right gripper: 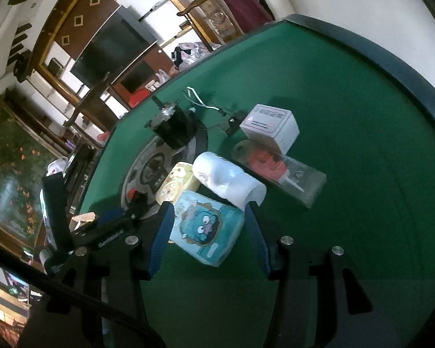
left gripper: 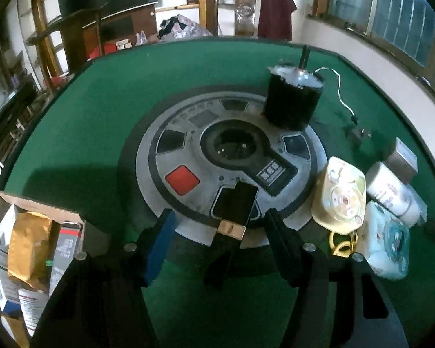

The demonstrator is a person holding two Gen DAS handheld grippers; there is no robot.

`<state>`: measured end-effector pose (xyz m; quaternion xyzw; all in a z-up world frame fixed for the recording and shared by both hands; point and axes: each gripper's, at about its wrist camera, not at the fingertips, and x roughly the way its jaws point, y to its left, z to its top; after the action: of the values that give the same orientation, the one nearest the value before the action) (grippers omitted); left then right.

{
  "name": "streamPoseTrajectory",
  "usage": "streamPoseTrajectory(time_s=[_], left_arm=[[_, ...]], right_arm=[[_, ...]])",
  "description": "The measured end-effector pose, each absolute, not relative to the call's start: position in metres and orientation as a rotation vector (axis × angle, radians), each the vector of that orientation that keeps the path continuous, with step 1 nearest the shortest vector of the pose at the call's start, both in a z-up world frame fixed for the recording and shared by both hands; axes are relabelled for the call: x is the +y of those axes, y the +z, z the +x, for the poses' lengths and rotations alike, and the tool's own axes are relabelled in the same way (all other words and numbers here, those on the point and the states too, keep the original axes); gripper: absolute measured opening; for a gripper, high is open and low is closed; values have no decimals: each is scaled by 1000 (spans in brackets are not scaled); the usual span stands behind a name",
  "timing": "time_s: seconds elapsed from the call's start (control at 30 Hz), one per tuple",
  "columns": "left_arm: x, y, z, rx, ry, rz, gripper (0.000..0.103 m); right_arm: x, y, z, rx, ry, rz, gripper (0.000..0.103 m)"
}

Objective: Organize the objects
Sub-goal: 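Grasp the black marker on the weight plate with the left gripper while the right grasps the white bottle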

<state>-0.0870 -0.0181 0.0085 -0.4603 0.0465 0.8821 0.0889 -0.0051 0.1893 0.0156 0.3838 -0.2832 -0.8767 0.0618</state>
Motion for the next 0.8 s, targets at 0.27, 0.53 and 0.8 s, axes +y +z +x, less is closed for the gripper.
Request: streamPoseTrajectory(time_s=[0.27,0.53,0.8], left_arm=[[-9,10,-72,150,2550,-1337,14],[-47,46,-17,-123,2495,-1246,14],[-88,90,44,-329,2398,-1168,14]], right_arm=[[186,11,-10,-859,-2625,1190,49],[189,3,-12,-886,-2619,1209,49],[195,4,-17,-885,-2652,1258,49]])
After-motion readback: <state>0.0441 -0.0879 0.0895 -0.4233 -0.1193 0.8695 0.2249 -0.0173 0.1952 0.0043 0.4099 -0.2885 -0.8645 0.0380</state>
